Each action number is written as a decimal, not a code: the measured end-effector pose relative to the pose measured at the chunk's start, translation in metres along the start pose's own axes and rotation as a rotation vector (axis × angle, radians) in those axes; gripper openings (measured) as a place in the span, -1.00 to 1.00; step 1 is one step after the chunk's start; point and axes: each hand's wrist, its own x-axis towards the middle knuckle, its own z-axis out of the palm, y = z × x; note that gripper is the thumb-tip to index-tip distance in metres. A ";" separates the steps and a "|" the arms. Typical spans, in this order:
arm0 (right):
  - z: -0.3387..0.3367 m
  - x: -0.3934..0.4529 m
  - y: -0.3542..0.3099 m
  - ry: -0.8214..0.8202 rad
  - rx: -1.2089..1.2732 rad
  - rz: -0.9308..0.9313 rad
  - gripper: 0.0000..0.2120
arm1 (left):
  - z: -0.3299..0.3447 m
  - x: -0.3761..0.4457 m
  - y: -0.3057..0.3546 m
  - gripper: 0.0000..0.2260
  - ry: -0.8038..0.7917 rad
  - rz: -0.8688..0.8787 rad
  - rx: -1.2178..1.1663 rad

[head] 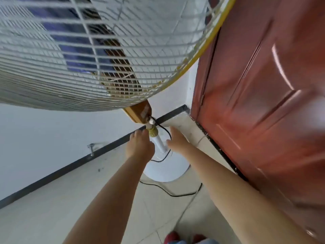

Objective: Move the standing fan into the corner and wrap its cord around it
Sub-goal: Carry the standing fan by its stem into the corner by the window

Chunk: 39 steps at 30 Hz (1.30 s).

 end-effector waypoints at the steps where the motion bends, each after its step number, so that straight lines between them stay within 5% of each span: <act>1: 0.007 0.010 0.001 0.003 0.024 -0.003 -0.37 | 0.005 0.003 -0.004 -0.72 -0.006 -0.006 -0.010; 4: 0.015 0.030 0.008 -0.050 0.091 0.054 -0.43 | 0.017 0.013 -0.019 -0.64 0.024 -0.026 -0.014; 8: 0.008 0.004 0.025 -0.126 0.249 0.104 -0.85 | 0.013 0.007 -0.026 -0.62 -0.006 -0.025 -0.001; 16: -0.067 -0.128 0.046 -0.268 0.191 0.392 -0.67 | -0.036 -0.038 0.039 -0.59 -0.193 0.057 -0.063; 19: -0.105 -0.183 0.040 -0.258 0.389 0.425 -0.68 | -0.061 -0.061 0.063 -0.58 -0.214 0.127 -0.078; 22: -0.142 -0.223 0.020 -0.311 0.531 0.373 -0.67 | -0.082 -0.076 0.090 -0.57 -0.283 0.309 -0.029; 26: -0.188 -0.259 -0.005 -0.371 0.390 0.348 -0.69 | -0.103 -0.090 0.130 -0.62 -0.409 0.555 0.067; 32: -0.233 -0.284 -0.030 -0.317 0.232 0.306 -0.74 | -0.125 -0.092 0.172 -0.69 -0.529 0.553 0.221; 39: -0.277 -0.260 -0.040 -0.109 -0.063 0.162 -0.85 | -0.148 -0.085 0.187 -0.65 -0.262 0.188 -0.192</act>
